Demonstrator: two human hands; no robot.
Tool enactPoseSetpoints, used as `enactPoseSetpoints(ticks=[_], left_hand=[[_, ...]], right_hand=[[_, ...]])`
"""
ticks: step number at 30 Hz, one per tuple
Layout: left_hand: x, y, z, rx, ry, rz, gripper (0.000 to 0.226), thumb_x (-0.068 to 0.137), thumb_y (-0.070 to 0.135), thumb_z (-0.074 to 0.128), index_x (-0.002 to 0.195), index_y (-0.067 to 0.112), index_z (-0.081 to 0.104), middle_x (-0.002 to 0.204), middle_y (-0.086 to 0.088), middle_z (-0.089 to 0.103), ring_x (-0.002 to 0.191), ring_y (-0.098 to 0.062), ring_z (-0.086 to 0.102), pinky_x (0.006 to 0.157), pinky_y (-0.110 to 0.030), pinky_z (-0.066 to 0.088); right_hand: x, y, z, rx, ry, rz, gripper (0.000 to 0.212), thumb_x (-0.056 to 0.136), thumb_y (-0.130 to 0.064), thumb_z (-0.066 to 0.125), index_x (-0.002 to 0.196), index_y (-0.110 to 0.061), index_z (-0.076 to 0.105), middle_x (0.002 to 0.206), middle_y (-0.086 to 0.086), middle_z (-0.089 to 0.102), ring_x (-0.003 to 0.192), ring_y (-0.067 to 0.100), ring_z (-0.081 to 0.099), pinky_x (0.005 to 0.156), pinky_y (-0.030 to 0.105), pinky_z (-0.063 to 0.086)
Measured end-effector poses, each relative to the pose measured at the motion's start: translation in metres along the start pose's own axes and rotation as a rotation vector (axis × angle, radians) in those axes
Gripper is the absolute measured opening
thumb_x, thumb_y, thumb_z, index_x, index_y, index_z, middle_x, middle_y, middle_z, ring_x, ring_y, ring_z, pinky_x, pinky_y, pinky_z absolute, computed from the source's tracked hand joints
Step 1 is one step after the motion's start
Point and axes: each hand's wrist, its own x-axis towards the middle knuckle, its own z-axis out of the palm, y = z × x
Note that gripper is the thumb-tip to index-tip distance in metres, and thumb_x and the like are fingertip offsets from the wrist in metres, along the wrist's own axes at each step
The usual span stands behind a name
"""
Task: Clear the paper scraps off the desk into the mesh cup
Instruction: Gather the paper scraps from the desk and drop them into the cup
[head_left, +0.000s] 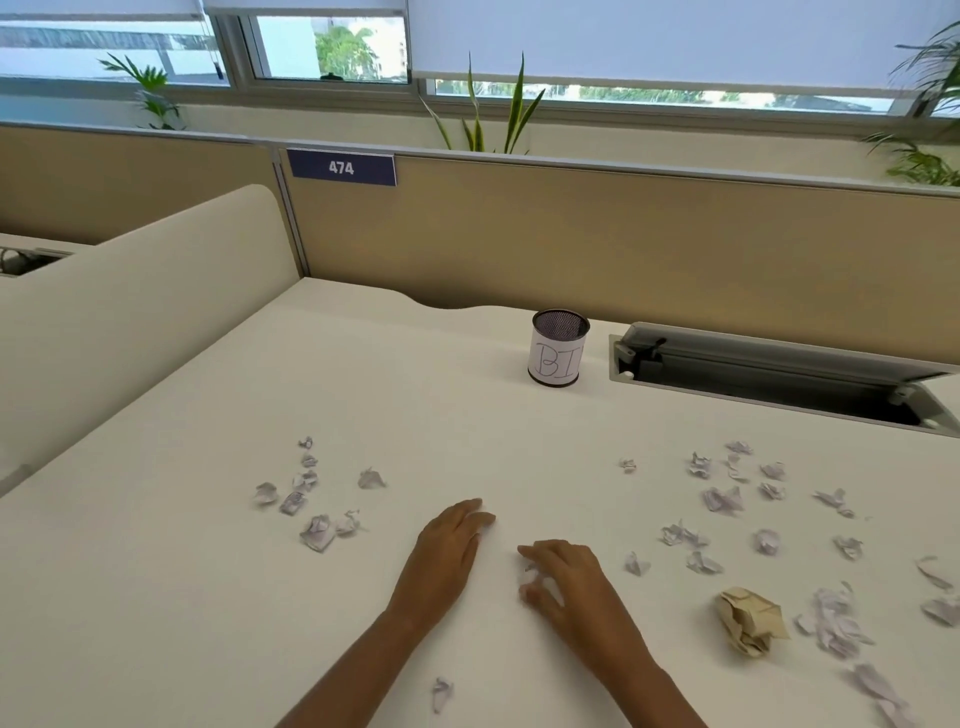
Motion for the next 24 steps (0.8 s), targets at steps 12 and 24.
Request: enactPoseSetpoints(ticks=[12,24], left_hand=[[-0.029,-0.020,-0.017,-0.066,0.018,0.102,0.035,0.099,0.007,0.038,0.126,0.014,0.057,0.141,0.003,0.050,0.133,-0.007,0.042,0.107,-0.005,0.018],[-0.042,-0.036,-0.030,-0.050,0.032,0.198,0.037,0.097,0.004,0.036,0.127,0.012,0.057,0.139,0.002,0.051,0.131,-0.007,0.044,0.111,-0.012,0.025]], right_hand=[[-0.031,-0.050,0.035,0.038,0.113,0.186,0.033,0.093,-0.023,0.048,0.126,-0.022,0.049,0.132,-0.001,0.044,0.117,0.012,0.043,0.094,0.015,0.037],[-0.036,-0.087,0.049,-0.106,-0.075,0.196,0.044,0.084,-0.028,0.061,0.126,-0.035,0.048,0.146,-0.008,0.029,0.127,0.009,0.029,0.098,0.018,0.035]])
